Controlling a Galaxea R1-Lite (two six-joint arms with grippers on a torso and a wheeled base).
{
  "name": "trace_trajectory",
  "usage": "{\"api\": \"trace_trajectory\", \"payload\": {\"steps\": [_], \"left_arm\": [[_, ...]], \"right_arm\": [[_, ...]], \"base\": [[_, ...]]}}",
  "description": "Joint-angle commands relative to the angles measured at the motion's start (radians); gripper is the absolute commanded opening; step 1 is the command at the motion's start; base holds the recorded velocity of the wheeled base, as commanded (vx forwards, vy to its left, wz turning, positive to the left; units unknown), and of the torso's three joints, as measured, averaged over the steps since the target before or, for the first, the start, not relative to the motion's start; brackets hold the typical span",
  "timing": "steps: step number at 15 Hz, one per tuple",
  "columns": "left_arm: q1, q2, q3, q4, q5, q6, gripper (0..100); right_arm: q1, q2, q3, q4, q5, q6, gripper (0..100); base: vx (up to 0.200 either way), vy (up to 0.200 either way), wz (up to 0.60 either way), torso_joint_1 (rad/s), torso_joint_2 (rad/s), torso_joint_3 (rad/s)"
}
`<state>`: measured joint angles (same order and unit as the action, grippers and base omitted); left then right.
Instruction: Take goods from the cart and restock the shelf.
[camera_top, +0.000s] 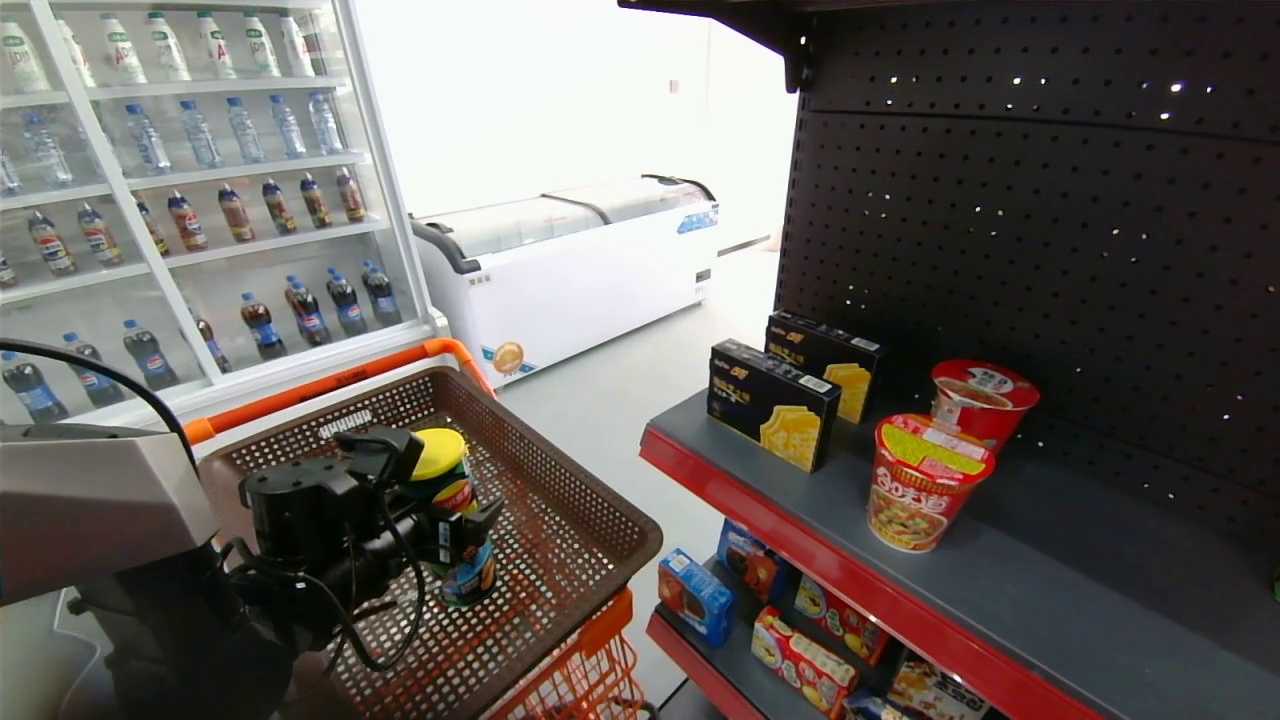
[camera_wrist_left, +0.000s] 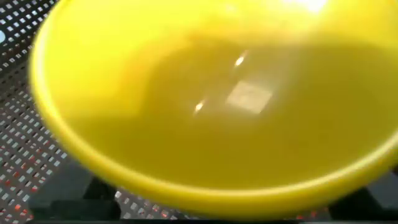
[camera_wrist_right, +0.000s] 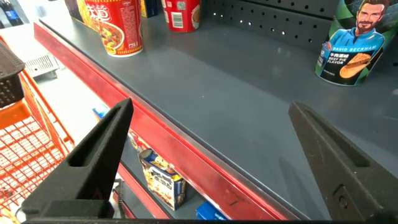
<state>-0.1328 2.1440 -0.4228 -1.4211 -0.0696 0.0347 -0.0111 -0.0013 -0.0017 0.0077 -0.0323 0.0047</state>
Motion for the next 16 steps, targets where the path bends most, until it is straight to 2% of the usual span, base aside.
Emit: {"api": "trace_trajectory", "payload": {"steps": [1,7,9,10,11,12,13,14,16], "left_arm": [[-0.008,0.014,-0.004,-0.006,-0.001,-0.001,0],[-0.030,0.007,0.021,0.013,0.002,-0.001,0],[-0.045,-0.049,0.039,0.017,0.022,-0.002,0],[-0.044,-0.118,0.090,0.059,0.031,0.011,0],[-0.041,-0.173,0.102,0.096,0.031,0.033,0],[-0.044,-0.239,0.090,0.125,0.028,0.034,0],[-0.065,-0.316,0.062,0.179,0.028,0.016,0],[-0.110,-0.386,0.029,0.240,0.033,-0.015,0],[-0.139,-0.478,0.013,0.307,0.033,-0.025,0]], "right_arm": [[0.000,0.001,0.000,0.000,0.000,0.000,100],[0.000,0.001,0.000,0.000,0.000,0.000,100],[0.000,0.001,0.000,0.000,0.000,0.000,100],[0.000,0.001,0.000,0.000,0.000,0.000,100],[0.000,0.001,0.000,0.000,0.000,0.000,100],[0.000,0.001,0.000,0.000,0.000,0.000,100],[0.000,0.001,0.000,0.000,0.000,0.000,100],[0.000,0.001,0.000,0.000,0.000,0.000,100],[0.000,0.001,0.000,0.000,0.000,0.000,100]], "base": [[0.000,0.000,0.00,0.000,0.00,0.000],[0.000,0.000,0.00,0.000,0.00,0.000],[0.000,0.000,0.00,0.000,0.00,0.000],[0.000,0.000,0.00,0.000,0.00,0.000],[0.000,0.000,0.00,0.000,0.00,0.000],[0.000,0.000,0.00,0.000,0.00,0.000],[0.000,0.000,0.00,0.000,0.00,0.000],[0.000,0.000,0.00,0.000,0.00,0.000],[0.000,0.000,0.00,0.000,0.00,0.000]]}}
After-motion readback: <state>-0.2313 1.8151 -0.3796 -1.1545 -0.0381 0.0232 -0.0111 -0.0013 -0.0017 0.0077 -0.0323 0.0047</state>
